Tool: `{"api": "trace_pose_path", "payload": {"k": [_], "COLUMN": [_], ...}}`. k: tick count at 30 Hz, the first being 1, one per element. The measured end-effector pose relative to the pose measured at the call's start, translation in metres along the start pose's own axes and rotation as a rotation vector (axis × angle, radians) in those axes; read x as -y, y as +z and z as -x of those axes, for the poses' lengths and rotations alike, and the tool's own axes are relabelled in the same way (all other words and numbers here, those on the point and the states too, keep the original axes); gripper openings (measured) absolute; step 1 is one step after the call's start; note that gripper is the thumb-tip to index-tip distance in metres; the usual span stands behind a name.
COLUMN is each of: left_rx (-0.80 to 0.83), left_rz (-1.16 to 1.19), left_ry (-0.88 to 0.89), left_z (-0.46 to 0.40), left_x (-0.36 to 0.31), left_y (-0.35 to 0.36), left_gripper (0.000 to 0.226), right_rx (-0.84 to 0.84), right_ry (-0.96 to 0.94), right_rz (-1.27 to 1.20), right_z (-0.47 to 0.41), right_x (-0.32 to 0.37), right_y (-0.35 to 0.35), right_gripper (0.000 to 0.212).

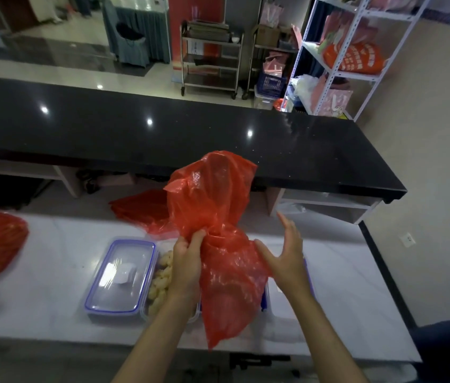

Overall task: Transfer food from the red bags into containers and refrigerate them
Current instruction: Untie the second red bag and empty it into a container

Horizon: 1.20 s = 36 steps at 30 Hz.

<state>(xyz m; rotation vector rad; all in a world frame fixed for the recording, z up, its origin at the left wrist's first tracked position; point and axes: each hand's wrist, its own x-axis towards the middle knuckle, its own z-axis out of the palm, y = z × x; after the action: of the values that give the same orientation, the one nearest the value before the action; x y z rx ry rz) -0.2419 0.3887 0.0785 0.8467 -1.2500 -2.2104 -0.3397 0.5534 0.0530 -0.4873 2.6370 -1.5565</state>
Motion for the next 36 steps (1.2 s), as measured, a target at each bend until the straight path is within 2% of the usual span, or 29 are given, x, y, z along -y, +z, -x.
{"api": "trace_pose_path", "payload": {"k": [2, 3, 4, 7, 10, 12, 14, 15, 16, 17, 18, 20, 22, 23, 25, 29, 31, 33, 36], "left_rx": [0.008, 0.013, 0.011, 0.006, -0.053, -0.094, -0.145, -0.158, -0.153, -0.136, -0.100, 0.012, 0.095, 0.104, 0.049, -0.110, -0.118, -0.084, 0.098], "left_rz": [-0.003, 0.009, 0.025, 0.001, -0.196, -0.336, -0.370, -0.382, -0.389, -0.365, -0.313, -0.175, -0.172, -0.194, -0.218, -0.253, -0.325, -0.488, -0.742], "left_ry": [-0.008, -0.017, -0.032, -0.042, 0.041, 0.070, 0.051, 0.044, 0.048, 0.017, -0.035, -0.151, -0.206, -0.222, -0.247, -0.340, -0.335, -0.251, -0.149], "left_z": [0.012, 0.017, 0.022, 0.036, 0.048, 0.054, 0.060, 0.064, 0.067, 0.069, 0.072, 0.079, 0.085, 0.088, 0.091, 0.078, 0.067, 0.056, 0.039], "left_x": [0.000, 0.001, 0.000, 0.002, 0.010, 0.020, 0.033, 0.039, 0.042, 0.044, 0.045, 0.046, 0.046, 0.047, 0.051, 0.045, 0.033, 0.017, -0.009], "left_y": [0.004, 0.005, 0.006, 0.005, 0.003, 0.001, -0.001, 0.001, 0.004, 0.007, 0.010, 0.015, 0.022, 0.024, 0.028, 0.009, -0.011, -0.036, -0.079], "left_gripper": [0.014, 0.014, 0.013, 0.012, 0.016, 0.042, 0.066, 0.063, 0.049, 0.034, 0.028, 0.045, 0.055, 0.058, 0.055, 0.041, 0.043, 0.028, 0.023], "right_rx": [0.126, 0.229, 0.352, 0.662, 0.777, 0.721, 0.614, 0.554, 0.506, 0.468, 0.447, 0.472, 0.549, 0.577, 0.620, 0.642, 0.569, 0.374, 0.219], "right_ry": [0.030, 0.082, 0.148, 0.414, 0.520, 0.465, 0.408, 0.386, 0.363, 0.342, 0.325, 0.304, 0.281, 0.269, 0.236, 0.159, 0.261, 0.312, 0.254], "right_rz": [0.154, 0.156, 0.089, -0.309, -0.585, -0.639, -0.620, -0.593, -0.560, -0.531, -0.508, -0.467, -0.430, -0.431, -0.452, -0.390, -0.450, -0.501, -0.505], "right_z": [-0.008, -0.011, -0.012, -0.001, 0.017, 0.025, 0.031, 0.035, 0.039, 0.044, 0.049, 0.058, 0.066, 0.070, 0.078, 0.077, 0.070, 0.063, 0.046], "right_x": [0.006, 0.008, 0.012, 0.019, 0.013, 0.011, 0.009, 0.008, 0.007, 0.006, 0.003, 0.002, 0.000, 0.002, 0.008, 0.016, 0.019, 0.026, 0.050], "right_y": [-0.002, -0.004, -0.007, -0.019, -0.025, -0.024, -0.020, -0.019, -0.017, -0.015, -0.013, -0.009, -0.002, 0.002, 0.008, 0.009, 0.006, 0.005, 0.014], "right_gripper": [0.087, 0.089, 0.089, 0.081, 0.068, 0.059, 0.061, 0.067, 0.071, 0.072, 0.069, 0.065, 0.064, 0.056, 0.032, 0.038, 0.042, 0.048, 0.067]}}
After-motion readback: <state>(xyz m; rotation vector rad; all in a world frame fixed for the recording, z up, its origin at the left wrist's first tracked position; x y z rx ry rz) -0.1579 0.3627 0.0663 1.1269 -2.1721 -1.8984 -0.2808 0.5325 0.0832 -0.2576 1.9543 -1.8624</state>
